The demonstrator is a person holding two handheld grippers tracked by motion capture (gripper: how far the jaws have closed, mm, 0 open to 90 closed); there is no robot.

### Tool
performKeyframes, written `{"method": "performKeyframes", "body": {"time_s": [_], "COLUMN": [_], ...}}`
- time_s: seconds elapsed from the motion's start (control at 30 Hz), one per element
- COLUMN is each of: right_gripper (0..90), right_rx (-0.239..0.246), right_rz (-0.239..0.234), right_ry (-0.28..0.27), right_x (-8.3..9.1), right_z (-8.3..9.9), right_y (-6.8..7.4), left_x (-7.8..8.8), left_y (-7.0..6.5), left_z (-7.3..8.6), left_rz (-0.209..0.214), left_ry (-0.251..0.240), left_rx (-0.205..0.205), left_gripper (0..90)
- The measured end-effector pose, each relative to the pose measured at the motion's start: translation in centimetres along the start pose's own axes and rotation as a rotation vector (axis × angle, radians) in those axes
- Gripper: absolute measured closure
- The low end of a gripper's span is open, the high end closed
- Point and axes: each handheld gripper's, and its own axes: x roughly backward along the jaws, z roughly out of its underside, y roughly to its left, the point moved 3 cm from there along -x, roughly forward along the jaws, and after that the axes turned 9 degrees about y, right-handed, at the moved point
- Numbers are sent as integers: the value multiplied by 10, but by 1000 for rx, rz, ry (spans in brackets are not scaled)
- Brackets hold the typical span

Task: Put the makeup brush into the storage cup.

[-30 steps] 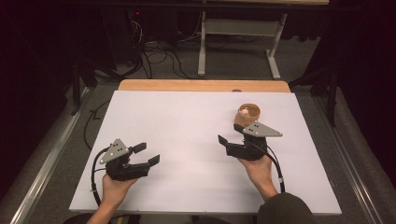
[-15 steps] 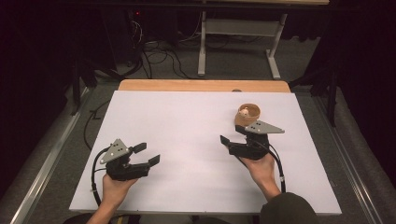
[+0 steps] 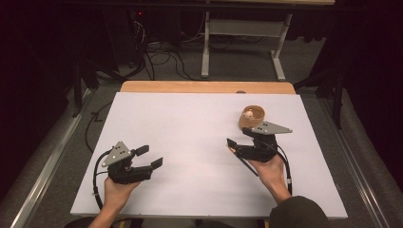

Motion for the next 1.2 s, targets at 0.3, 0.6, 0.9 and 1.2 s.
{"method": "performKeyframes", "body": {"time_s": [0.3,0.6,0.9,1.2], "right_gripper": [279,285,296,316], "right_rx": [-33,-26,21,19], "right_rz": [11,1,21,13], "right_ry": [59,100,200,239], "right_x": [2,3,-1,-3], "right_z": [-1,-3,-3,-4], "right_y": [-5,-5,-4,-3], "left_x": [0,0,0,0], "left_y": [0,0,-1,-1], "left_z": [0,0,0,0], "left_rz": [0,1,1,2], "left_ry": [-1,0,0,0], "left_rx": [0,-1,-3,-2], "left_gripper": [271,271,271,271]}}
